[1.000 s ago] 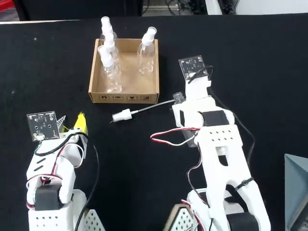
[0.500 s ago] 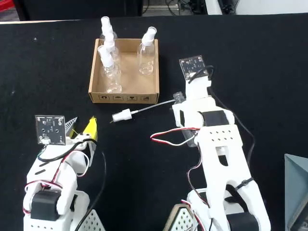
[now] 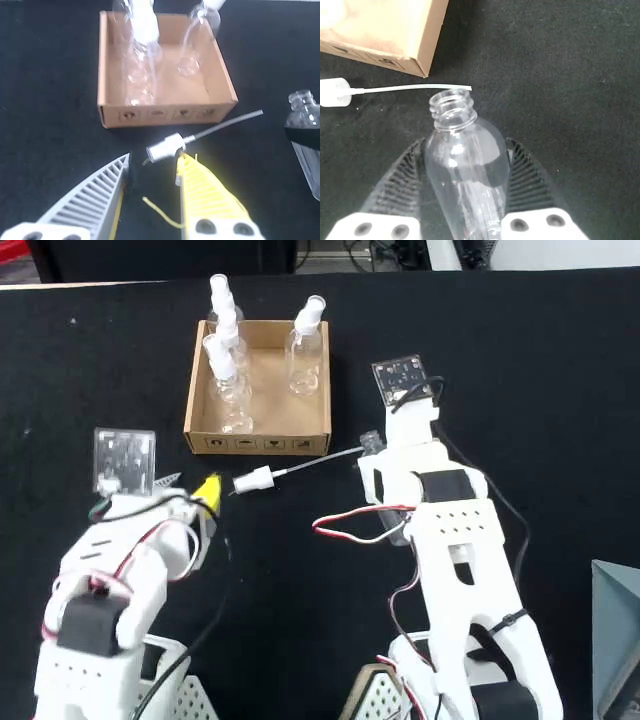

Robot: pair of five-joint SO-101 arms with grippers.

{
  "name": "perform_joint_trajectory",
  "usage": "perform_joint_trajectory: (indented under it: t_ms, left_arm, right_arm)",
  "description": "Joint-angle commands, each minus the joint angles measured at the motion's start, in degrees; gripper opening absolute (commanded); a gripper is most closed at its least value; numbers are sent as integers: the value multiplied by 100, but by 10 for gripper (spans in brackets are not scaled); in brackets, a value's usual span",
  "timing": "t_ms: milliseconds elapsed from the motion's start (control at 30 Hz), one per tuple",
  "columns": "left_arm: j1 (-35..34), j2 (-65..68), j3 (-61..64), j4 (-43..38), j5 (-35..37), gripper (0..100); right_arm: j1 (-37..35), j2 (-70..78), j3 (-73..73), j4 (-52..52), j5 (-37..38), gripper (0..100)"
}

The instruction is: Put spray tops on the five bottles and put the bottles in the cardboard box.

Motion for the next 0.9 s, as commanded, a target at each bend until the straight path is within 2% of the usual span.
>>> perform_joint_trajectory:
  t_ms: [0,200,633,867]
  left_arm:
    - [295,519,-567,0,325,137]
    - [400,607,-567,0,774,141]
    - [549,659,-769,-53,747,141]
    - [567,1582,-1393,-44,774,141]
  right_arm:
    - [123,-251,-13,-141,9,11]
    - [123,-251,-13,-141,18,12]
    - [123,-251,-13,-141,18,12]
    - [123,-251,-4,-141,18,12]
